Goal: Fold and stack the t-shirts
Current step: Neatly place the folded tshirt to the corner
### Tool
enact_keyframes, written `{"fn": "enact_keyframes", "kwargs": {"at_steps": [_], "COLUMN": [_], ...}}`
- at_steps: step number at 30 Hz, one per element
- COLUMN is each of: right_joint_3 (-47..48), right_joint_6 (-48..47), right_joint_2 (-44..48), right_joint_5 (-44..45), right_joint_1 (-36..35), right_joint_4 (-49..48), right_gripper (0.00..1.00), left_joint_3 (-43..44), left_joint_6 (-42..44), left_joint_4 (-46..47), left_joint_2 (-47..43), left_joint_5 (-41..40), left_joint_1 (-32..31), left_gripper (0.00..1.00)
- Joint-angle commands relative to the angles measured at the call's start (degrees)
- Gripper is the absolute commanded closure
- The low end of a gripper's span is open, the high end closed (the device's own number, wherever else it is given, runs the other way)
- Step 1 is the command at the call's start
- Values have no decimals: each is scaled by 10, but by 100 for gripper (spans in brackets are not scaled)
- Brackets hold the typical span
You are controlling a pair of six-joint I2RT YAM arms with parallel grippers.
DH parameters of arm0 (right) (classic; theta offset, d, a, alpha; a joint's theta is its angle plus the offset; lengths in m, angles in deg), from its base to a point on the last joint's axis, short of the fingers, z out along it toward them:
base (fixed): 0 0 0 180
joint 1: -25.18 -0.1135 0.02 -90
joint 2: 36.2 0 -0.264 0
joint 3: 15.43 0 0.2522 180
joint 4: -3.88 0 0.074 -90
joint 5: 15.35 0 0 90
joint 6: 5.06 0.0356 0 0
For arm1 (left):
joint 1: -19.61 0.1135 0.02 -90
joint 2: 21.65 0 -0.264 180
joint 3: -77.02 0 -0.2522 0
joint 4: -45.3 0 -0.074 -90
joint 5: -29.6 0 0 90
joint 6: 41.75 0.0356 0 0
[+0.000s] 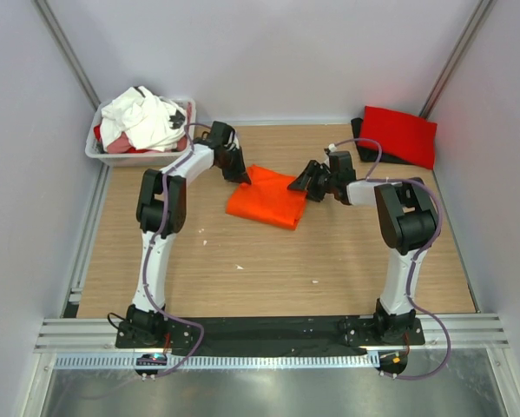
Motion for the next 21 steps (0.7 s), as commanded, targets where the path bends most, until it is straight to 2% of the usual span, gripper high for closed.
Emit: {"fn": "enact_keyframes", "kwargs": {"at_steps": [1, 2, 4, 5, 7, 8, 9, 11, 12, 14, 15, 16, 18, 19, 21], "right_joint_3": [-33, -38, -50, -52, -53, -50, -42, -26, -5, 19, 44, 58, 101, 116, 164], "right_joint_6": [30, 36, 52, 57, 60, 60, 58, 39, 29, 0, -11, -23, -57, -69, -102], "right_joint_2": [-24, -23, -20, -19, -12, -9, -7, 4, 8, 22, 27, 30, 39, 40, 40], "right_joint_5": [21, 19, 17, 15, 11, 9, 4, 3, 3, 3, 3, 7, 14, 19, 19], "right_joint_1": [1, 1, 1, 1, 2, 4, 6, 8, 13, 18, 23, 26, 34, 42, 51], "right_joint_4": [-1, -10, -33, -39, -43, -41, -36, -3, 13, 64, 82, 122, 162, 196, 230], "right_gripper": [46, 55, 64, 76, 89, 96, 99, 99, 99, 99, 99, 99, 99, 99, 99], "left_joint_3": [-8, -8, -8, -8, -7, -7, -8, -12, -12, -12, -12, -13, -39, -59, -138], "left_joint_6": [26, 25, 25, 23, 21, 20, 22, 25, 25, 24, 22, 20, 18, 20, 24], "left_joint_4": [-23, -22, -24, -25, -32, -38, -49, -64, -89, -116, -148, -165, -204, -210, -210], "left_joint_2": [48, 48, 48, 47, 41, 34, 14, -11, -44, -82, -102, -144, -191, -250, -314], "left_joint_5": [-32, -31, -31, -31, -36, -46, -55, -96, -112, -154, -170, -188, -225, -230, -233], "left_joint_1": [3, 4, 5, 5, 5, 5, 5, 3, 3, 3, 3, 3, 3, 3, 2], "left_gripper": [100, 100, 100, 100, 91, 83, 62, 43, 30, 19, 9, 3, 2, 1, 1]}}
